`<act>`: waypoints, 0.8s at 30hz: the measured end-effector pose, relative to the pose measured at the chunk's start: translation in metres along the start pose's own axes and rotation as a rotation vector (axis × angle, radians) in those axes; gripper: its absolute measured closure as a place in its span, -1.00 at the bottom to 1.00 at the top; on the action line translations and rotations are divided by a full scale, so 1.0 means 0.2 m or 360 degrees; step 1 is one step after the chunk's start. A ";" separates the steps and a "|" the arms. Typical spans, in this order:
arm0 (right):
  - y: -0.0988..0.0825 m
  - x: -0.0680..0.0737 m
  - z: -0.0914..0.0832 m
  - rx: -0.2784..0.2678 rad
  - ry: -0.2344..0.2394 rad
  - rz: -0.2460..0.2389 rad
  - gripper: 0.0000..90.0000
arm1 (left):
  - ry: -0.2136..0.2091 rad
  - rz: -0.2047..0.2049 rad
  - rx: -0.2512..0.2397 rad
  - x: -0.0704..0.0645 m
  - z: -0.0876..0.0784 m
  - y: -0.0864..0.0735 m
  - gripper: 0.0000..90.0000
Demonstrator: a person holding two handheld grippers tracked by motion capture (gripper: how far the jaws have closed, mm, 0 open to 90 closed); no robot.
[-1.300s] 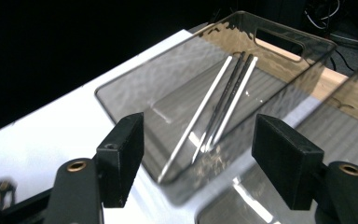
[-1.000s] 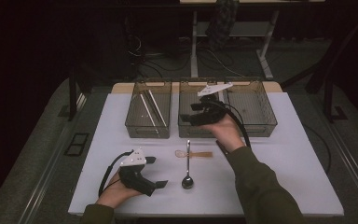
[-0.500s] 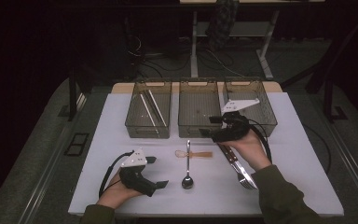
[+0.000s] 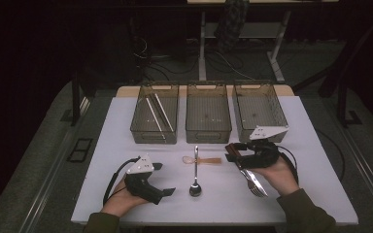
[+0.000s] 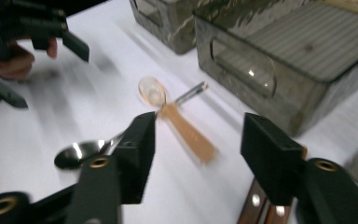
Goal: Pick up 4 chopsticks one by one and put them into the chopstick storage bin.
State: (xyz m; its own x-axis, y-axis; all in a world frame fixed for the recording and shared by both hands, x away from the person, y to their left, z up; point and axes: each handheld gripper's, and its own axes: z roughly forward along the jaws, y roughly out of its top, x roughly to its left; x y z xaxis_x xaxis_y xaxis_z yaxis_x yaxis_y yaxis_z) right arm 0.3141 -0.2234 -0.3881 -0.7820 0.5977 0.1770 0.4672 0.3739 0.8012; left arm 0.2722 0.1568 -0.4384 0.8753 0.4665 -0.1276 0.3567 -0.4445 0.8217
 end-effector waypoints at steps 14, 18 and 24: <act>-0.19 0.05 -0.10 0.0127 -0.0040 -0.0004 0.65 | 0.0007 0.0002 -0.0005 0.00 -0.01 0.00 -0.99; -0.24 0.06 -0.13 0.0163 -0.0041 -0.0009 0.82 | 0.0008 0.0001 -0.0003 0.00 -0.01 0.00 -0.98; -0.29 0.04 -0.12 0.0240 -0.0050 -0.0016 0.99 | 0.0008 0.0001 -0.0004 0.00 -0.01 0.00 -0.99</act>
State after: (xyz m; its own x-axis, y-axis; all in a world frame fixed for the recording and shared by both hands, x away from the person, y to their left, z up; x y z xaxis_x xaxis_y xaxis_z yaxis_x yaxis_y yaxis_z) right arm 0.2714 -0.2573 -0.4193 -0.7747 0.6144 0.1496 0.5179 0.4807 0.7076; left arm 0.2719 0.1578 -0.4377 0.8738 0.4701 -0.1241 0.3552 -0.4430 0.8232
